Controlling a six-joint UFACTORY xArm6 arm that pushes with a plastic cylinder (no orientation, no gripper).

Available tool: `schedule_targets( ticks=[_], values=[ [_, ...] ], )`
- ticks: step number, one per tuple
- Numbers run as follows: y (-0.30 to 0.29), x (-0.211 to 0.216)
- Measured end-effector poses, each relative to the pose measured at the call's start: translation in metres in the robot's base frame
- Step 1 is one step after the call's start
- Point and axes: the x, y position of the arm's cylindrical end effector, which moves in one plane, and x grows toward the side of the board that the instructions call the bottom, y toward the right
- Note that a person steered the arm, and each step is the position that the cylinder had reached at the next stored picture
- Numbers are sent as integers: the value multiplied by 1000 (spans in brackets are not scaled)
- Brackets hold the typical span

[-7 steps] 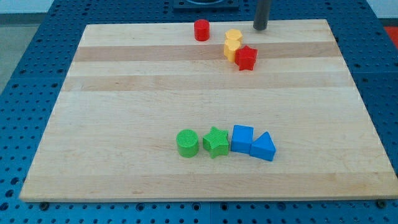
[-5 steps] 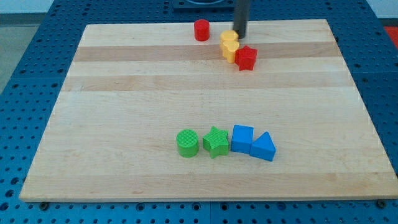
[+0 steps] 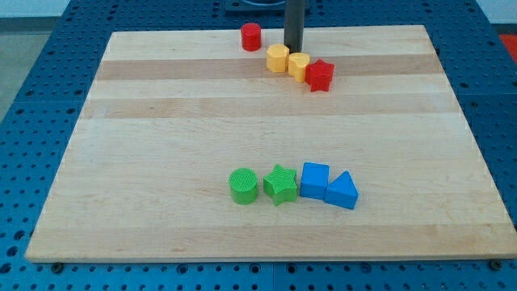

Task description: Place the hexagon to the left of the heart

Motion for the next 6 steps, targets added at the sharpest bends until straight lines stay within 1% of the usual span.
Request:
schedule_targets(
  ticks=[1,2,3,4,5,6],
  values=[
    [0,23],
    [0,19],
    [-6,2],
    [-34,-1],
    [-59,6],
    [-64,18]
  ],
)
